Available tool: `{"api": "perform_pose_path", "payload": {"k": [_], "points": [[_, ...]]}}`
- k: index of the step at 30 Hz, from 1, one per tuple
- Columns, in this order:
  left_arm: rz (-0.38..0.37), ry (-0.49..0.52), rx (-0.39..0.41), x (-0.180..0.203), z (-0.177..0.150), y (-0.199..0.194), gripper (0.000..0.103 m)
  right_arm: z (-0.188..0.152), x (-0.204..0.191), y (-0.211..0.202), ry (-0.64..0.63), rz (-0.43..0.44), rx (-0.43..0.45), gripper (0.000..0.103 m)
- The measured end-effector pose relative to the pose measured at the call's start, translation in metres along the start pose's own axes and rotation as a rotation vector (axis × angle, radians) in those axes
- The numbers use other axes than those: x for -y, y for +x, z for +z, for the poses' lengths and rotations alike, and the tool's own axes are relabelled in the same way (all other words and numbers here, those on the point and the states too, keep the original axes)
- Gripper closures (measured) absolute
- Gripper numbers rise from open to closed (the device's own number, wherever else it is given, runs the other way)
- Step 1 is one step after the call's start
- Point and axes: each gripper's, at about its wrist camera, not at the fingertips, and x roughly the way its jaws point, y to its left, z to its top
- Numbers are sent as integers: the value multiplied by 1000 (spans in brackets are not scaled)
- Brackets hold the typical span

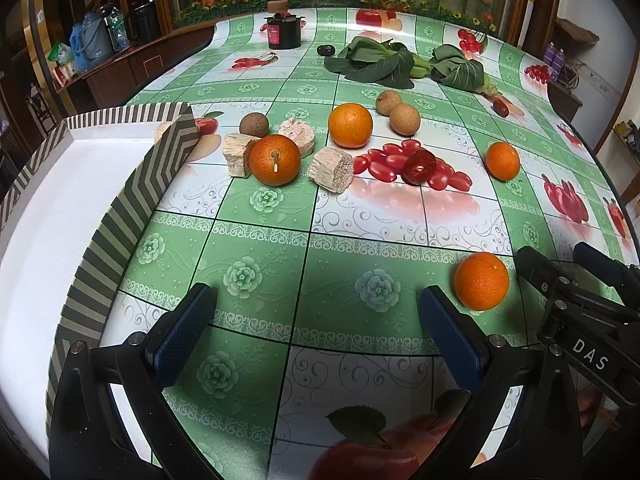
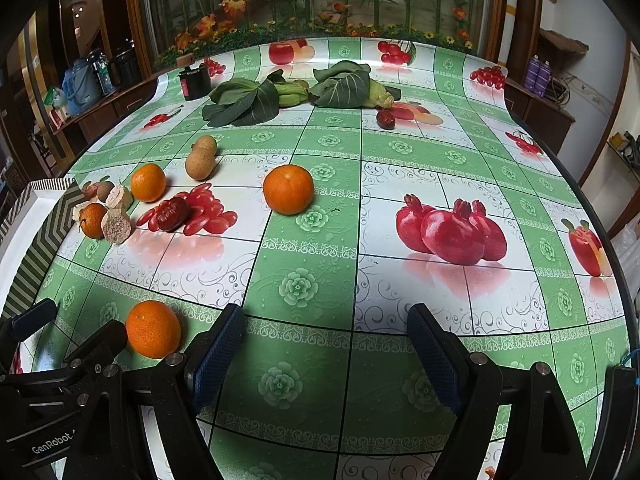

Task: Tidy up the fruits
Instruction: 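Grasp the orange with the right tool while the left tool approaches a beige cube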

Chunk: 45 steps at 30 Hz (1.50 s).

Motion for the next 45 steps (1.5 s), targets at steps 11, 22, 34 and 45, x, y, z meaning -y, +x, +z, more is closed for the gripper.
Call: {"api": "perform_pose_path", "payload": {"k": [11,22,34,45], "points": [[1,1,0,0,0,0,0,1,-3,2,-14,15,-9,10],[-66,58,-52,-4,-4,-9,1,-2,1,-8,-25,57,-21,38],[-75,87,101,-32,-25,-81,1,-15,19,-65,18,162,68,38],[-128,26,73,-59,-34,-84,1,-11,7,-65,-21,324,72,40]]}}
